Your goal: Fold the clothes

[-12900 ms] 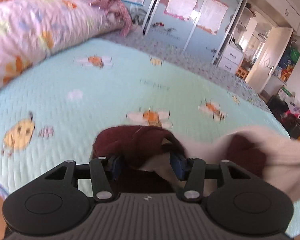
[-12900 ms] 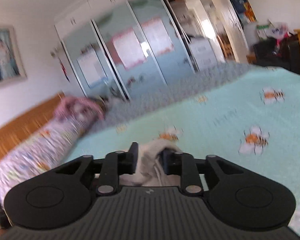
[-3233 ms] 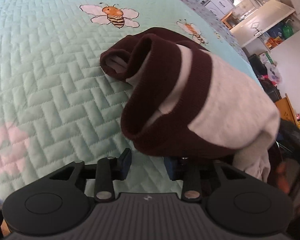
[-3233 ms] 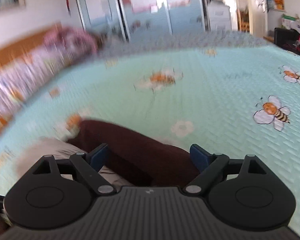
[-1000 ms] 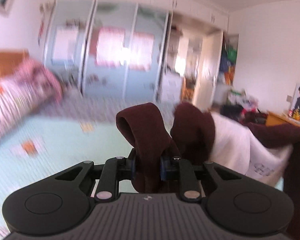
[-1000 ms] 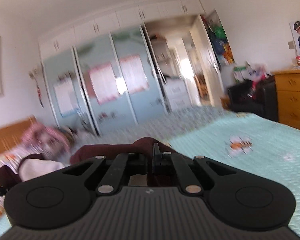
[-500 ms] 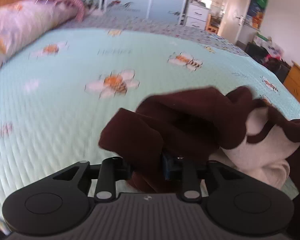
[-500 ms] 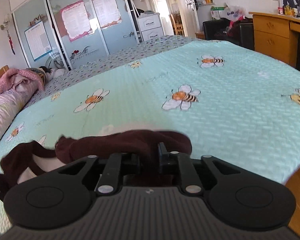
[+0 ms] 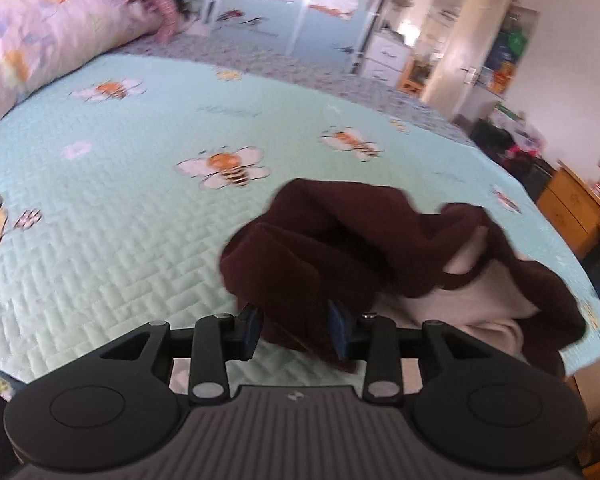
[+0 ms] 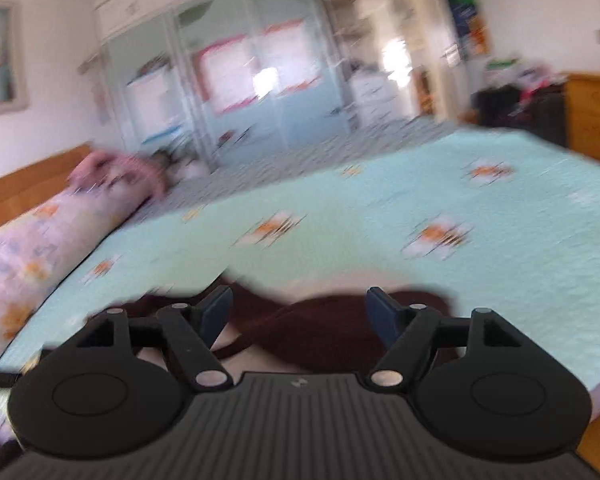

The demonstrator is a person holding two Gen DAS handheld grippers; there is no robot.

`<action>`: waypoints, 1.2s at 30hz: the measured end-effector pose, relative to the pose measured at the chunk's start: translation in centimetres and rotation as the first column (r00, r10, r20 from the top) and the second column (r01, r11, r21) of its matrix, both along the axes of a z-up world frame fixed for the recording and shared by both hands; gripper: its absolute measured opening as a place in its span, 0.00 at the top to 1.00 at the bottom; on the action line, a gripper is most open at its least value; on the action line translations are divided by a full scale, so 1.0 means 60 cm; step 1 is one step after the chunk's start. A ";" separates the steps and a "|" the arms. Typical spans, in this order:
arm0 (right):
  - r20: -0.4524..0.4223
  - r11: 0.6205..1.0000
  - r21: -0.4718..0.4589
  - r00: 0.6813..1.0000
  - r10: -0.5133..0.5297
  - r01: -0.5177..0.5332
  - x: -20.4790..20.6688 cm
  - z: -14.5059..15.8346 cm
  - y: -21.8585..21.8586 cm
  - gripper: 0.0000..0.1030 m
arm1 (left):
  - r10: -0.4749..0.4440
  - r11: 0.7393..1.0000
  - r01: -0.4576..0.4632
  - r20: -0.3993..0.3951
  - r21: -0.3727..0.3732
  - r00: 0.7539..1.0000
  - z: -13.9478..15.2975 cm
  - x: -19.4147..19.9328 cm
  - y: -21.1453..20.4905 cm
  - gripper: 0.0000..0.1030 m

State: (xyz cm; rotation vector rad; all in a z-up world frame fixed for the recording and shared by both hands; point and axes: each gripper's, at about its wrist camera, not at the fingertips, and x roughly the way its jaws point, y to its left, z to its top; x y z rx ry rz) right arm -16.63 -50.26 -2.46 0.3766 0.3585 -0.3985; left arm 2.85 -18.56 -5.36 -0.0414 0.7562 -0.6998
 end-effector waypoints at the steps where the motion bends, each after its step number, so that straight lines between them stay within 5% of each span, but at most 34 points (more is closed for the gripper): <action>1: -0.024 1.000 0.012 0.999 0.029 -0.029 0.010 -0.007 0.009 0.28 | -0.036 0.999 0.036 0.011 0.007 0.999 0.003 -0.011 -0.009 0.54; 7: -0.253 0.997 0.031 0.965 0.070 -0.064 0.071 -0.065 0.042 0.28 | -0.233 0.969 0.232 0.002 0.078 0.972 -0.019 -0.058 -0.077 0.51; 15: -0.272 0.981 0.193 0.961 0.055 -0.001 0.073 -0.126 -0.004 0.28 | -0.361 0.918 0.375 -0.117 0.133 0.925 -0.075 -0.049 -0.145 0.49; 17: -0.273 0.977 0.215 0.961 0.051 0.010 0.085 -0.140 -0.005 0.33 | -0.366 0.913 0.388 -0.164 0.130 0.916 -0.092 -0.040 -0.164 0.49; 19: -0.287 0.975 0.221 0.957 0.043 0.023 0.093 -0.154 -0.001 0.62 | -0.354 0.916 0.381 -0.196 0.127 0.915 -0.108 -0.030 -0.181 0.49; 22: -0.262 0.968 0.249 0.963 0.061 0.006 0.097 -0.152 0.000 0.93 | -0.277 0.941 0.316 -0.256 0.123 0.926 -0.130 0.000 -0.202 0.49; 26: -0.168 0.953 0.297 0.978 0.121 -0.067 0.088 -0.134 0.005 0.96 | -0.207 0.974 0.224 -0.350 0.009 0.914 -0.148 0.039 -0.201 0.50; 31: -0.095 0.922 0.371 0.982 0.162 -0.116 0.075 -0.118 0.023 0.96 | -0.112 0.993 0.113 -0.361 -0.020 0.926 -0.148 0.051 -0.180 0.76; 34: 0.019 0.882 0.419 0.973 0.230 -0.217 0.065 -0.094 0.035 1.00 | -0.091 0.996 0.087 -0.227 -0.027 0.970 -0.100 0.044 -0.165 0.78; 36: 0.089 0.879 0.361 0.949 0.301 -0.313 0.063 -0.057 0.066 1.00 | -0.078 0.996 0.074 -0.112 -0.039 0.991 -0.058 0.039 -0.153 0.78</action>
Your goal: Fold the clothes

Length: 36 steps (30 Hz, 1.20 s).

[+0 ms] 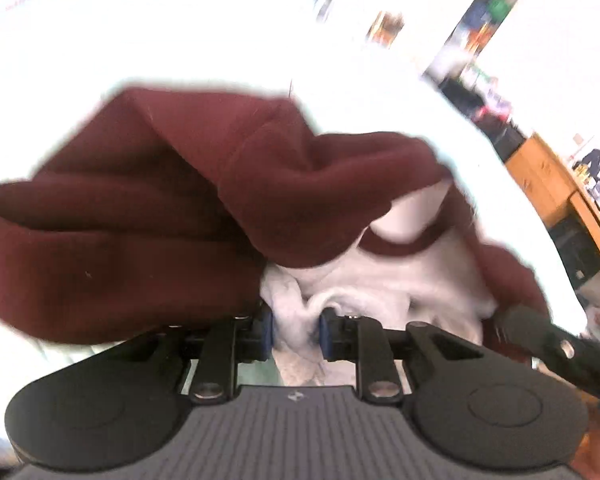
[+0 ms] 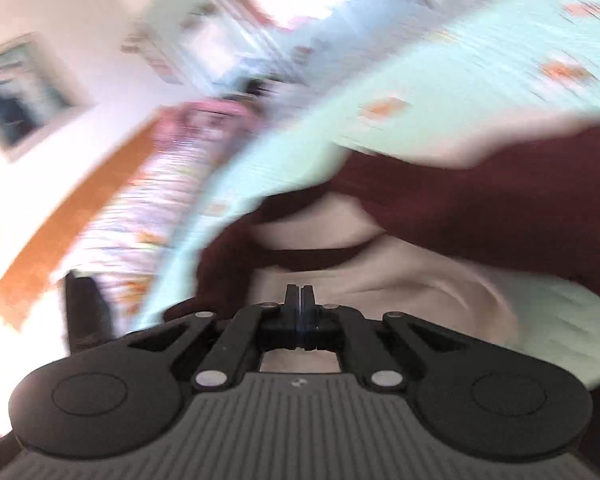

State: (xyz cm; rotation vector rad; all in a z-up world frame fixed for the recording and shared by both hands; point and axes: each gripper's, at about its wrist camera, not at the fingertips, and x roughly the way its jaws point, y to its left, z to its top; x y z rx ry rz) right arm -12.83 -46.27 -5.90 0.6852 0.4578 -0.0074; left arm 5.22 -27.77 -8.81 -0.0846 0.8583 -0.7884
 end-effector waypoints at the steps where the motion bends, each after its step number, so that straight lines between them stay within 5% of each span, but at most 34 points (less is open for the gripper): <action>1: 0.041 0.999 -0.023 0.998 0.036 -0.036 -0.001 0.019 0.016 1.00 | 0.009 1.000 -0.009 0.038 0.003 0.999 0.011 0.000 0.006 0.78; 5: 0.020 0.995 -0.097 0.999 0.032 -0.029 0.011 0.036 0.048 0.81 | 0.046 0.996 -0.052 0.086 0.071 0.995 0.004 0.012 0.032 0.77; 7: -0.026 0.997 -0.071 1.000 -0.008 0.006 0.014 0.020 0.041 0.63 | 0.052 0.992 -0.054 0.022 0.118 0.998 -0.037 0.016 0.053 0.74; 12: -0.144 0.996 -0.041 0.986 -0.083 0.077 0.016 -0.014 0.022 0.50 | 0.075 0.988 -0.061 -0.099 0.144 0.992 -0.094 -0.001 0.104 0.62; 20: -0.218 0.965 -0.003 0.942 -0.256 0.262 -0.018 -0.047 -0.013 0.42 | 0.051 0.996 -0.048 -0.030 0.078 0.998 -0.019 -0.031 0.127 0.60; 28: -0.176 0.953 0.005 0.939 -0.297 0.302 -0.024 -0.043 -0.029 0.34 | 0.018 0.998 -0.018 -0.008 0.054 1.000 0.011 -0.040 0.117 0.54; 32: -0.133 0.965 -0.084 0.957 -0.257 0.248 -0.007 -0.028 -0.010 0.34 | 0.015 0.998 -0.014 -0.008 0.056 1.000 0.018 -0.032 0.122 0.54; 36: -0.064 0.949 -0.256 0.976 -0.210 0.187 0.001 -0.007 0.028 0.21 | -0.005 1.000 0.005 0.007 0.031 1.000 0.035 -0.025 0.109 0.53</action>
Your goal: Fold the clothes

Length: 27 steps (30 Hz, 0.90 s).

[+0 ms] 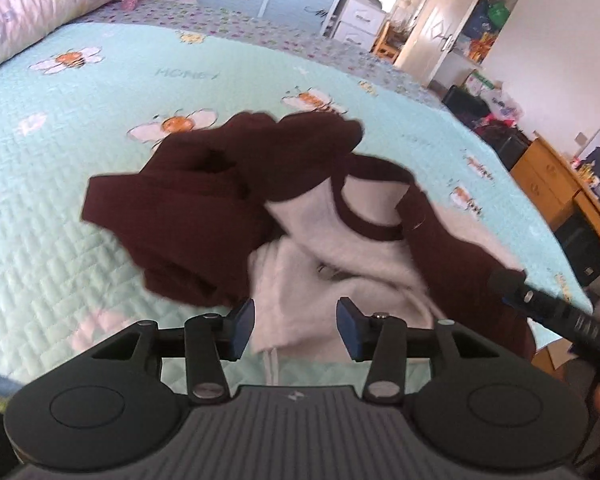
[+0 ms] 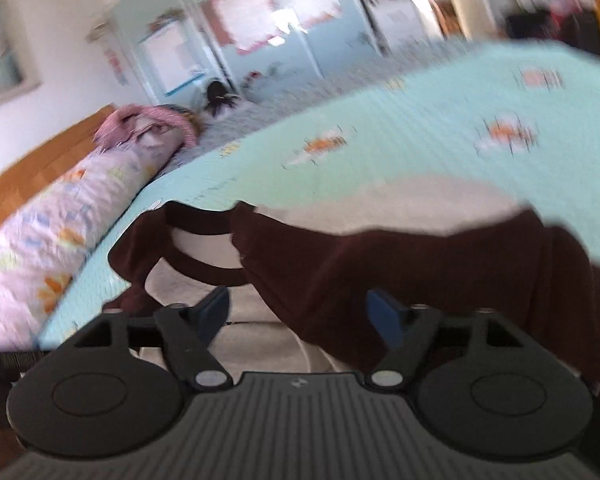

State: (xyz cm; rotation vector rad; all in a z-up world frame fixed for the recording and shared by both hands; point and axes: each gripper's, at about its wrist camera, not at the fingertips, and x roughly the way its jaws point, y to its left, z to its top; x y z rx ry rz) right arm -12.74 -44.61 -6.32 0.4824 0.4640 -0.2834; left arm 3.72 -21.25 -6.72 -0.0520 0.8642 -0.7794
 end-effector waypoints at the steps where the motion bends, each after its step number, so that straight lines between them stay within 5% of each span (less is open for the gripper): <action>1: 0.002 0.999 -0.050 1.000 0.006 -0.006 0.001 0.001 0.009 0.20 | -0.012 1.000 0.011 0.017 0.004 1.000 0.004 0.000 -0.007 0.52; 8: -0.058 0.949 -0.299 0.994 0.088 -0.102 0.044 -0.018 0.048 0.19 | -0.098 0.988 0.073 0.186 0.138 0.978 -0.004 0.017 -0.072 0.46; 12: -0.154 0.882 -0.453 0.986 0.064 -0.128 0.095 -0.050 0.068 0.19 | -0.098 0.983 0.073 0.145 0.166 0.985 -0.038 0.057 -0.108 0.46; 15: -0.206 0.883 -0.456 0.978 0.018 -0.112 0.121 -0.059 0.047 0.21 | -0.106 0.980 0.087 0.104 0.178 0.989 -0.053 0.082 -0.132 0.46; 17: -0.240 0.884 -0.457 0.971 -0.013 -0.101 0.138 -0.064 0.032 0.43 | -0.114 0.979 0.102 0.059 0.179 0.992 -0.053 0.097 -0.146 0.46; 19: -0.283 0.901 -0.424 0.959 -0.035 -0.092 0.153 -0.047 0.005 0.80 | -0.136 0.976 0.127 0.041 0.175 0.990 -0.045 0.105 -0.155 0.46; 22: -0.241 0.925 -0.379 0.967 -0.076 -0.021 0.160 -0.006 -0.030 0.83 | -0.153 0.974 0.139 0.063 0.180 0.986 -0.035 0.107 -0.162 0.46; 27: -0.126 0.878 -0.471 0.979 -0.157 0.081 0.155 0.030 -0.039 0.83 | -0.112 0.974 0.080 0.145 0.213 0.983 -0.031 0.079 -0.155 0.43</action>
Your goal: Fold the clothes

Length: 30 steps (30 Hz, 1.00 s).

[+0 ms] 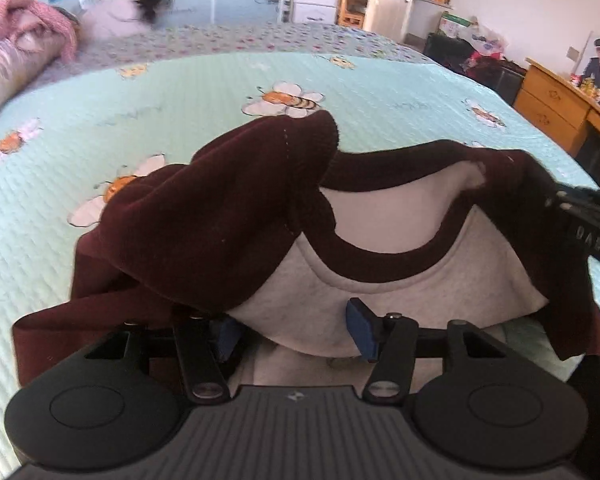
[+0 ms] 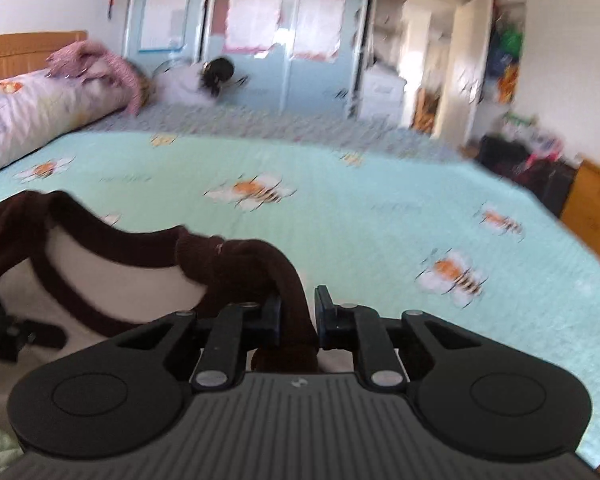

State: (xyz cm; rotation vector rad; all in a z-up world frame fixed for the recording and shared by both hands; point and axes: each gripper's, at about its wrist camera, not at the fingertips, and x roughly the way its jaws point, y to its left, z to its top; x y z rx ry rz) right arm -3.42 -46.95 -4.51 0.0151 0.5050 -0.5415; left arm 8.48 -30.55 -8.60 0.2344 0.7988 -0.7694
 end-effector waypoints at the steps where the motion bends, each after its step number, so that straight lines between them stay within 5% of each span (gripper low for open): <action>1: -0.006 1.000 0.004 1.000 -0.015 0.015 -0.005 0.000 0.002 0.83 | 0.010 1.000 -0.010 0.004 -0.001 1.000 0.006 -0.008 0.005 0.43; 5: -0.037 0.999 0.037 0.999 -0.015 0.016 -0.035 0.001 0.028 0.77 | 0.015 1.000 -0.014 0.060 -0.014 0.998 0.034 -0.037 0.024 0.39; 8: -0.053 1.000 0.027 0.999 0.002 0.000 -0.057 0.007 0.052 0.57 | 0.019 1.000 -0.017 0.096 -0.026 0.995 0.050 -0.046 0.038 0.36; 10: -0.053 1.000 0.011 0.999 0.000 0.000 -0.067 0.012 0.064 0.30 | 0.022 1.000 -0.019 0.110 -0.022 0.994 0.054 -0.051 0.043 0.35; 11: -0.058 1.000 -0.001 0.998 -0.008 0.008 -0.070 0.012 0.068 0.27 | 0.024 1.000 -0.022 0.112 -0.020 0.993 0.055 -0.052 0.044 0.35; 23: -0.157 0.997 -0.023 0.985 0.074 -0.078 -0.019 -0.046 0.086 0.26 | 0.033 0.998 -0.039 0.102 0.058 0.994 0.039 -0.044 0.015 0.35; 26: -0.160 0.999 -0.022 0.986 0.043 -0.047 -0.010 -0.061 0.065 0.31 | 0.030 0.996 -0.037 0.099 0.075 0.995 0.035 -0.044 0.012 0.35; 28: -0.167 1.000 0.010 0.985 0.031 -0.030 -0.008 -0.067 0.044 0.73 | 0.031 0.996 -0.039 0.098 0.082 0.995 0.034 -0.044 0.012 0.35; 29: -0.158 1.000 0.018 0.987 0.022 -0.019 -0.008 -0.062 0.032 0.87 | 0.032 0.996 -0.040 0.096 0.084 0.995 0.034 -0.044 0.011 0.35; 30: -0.147 1.000 0.027 0.989 0.012 -0.008 -0.007 -0.056 0.020 0.88 | 0.032 0.996 -0.040 0.095 0.085 0.995 0.034 -0.045 0.011 0.35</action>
